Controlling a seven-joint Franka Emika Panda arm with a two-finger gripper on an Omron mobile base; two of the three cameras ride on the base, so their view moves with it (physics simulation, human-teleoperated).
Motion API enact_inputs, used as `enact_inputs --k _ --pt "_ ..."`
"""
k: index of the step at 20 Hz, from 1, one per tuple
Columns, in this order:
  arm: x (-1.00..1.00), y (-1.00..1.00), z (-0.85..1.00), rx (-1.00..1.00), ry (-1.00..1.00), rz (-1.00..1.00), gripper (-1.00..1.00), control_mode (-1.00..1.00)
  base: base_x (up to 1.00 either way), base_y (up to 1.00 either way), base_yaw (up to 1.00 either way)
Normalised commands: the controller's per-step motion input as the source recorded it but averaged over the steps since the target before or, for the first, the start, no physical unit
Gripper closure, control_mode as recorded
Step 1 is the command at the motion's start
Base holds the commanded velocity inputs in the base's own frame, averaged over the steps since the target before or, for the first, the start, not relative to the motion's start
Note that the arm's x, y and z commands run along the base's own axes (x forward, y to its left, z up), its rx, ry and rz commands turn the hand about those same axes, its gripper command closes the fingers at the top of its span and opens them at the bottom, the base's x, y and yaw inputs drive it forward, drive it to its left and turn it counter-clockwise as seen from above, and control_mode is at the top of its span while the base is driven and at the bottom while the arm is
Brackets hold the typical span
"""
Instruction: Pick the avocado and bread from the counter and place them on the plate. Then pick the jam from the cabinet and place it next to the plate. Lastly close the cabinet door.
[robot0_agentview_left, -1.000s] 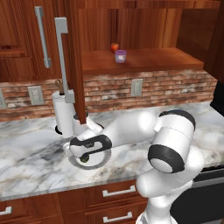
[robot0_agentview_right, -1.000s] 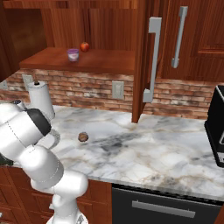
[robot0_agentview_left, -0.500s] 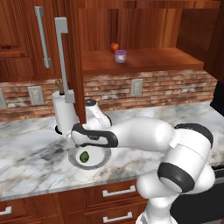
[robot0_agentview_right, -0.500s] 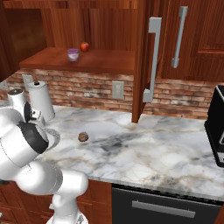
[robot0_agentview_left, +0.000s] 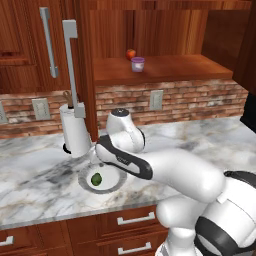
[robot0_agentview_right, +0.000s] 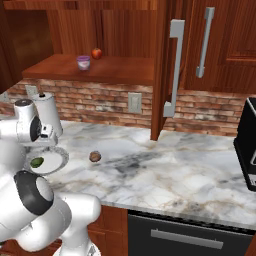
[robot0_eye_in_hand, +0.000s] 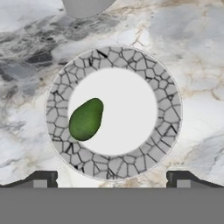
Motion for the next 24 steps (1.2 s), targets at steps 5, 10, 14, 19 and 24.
enact_inputs --k 5,10,14,19,24 --pt "-0.03 -0.5 0.03 0.0 0.0 0.0 -1.0 -1.0 0.0 0.0 0.0" --pt "0.0 -0.4 0.0 0.0 0.0 0.0 -1.0 -1.0 0.0 0.0 0.0" --pt "0.01 -0.4 0.0 0.0 0.0 0.0 -1.0 -1.0 0.0 0.0 0.0" --pt "0.05 -0.4 0.06 0.0 0.0 0.0 -1.0 -1.0 0.0 0.0 0.0" --pt "0.12 -0.38 0.01 0.0 0.0 0.0 -1.0 -1.0 0.0 0.0 0.0"
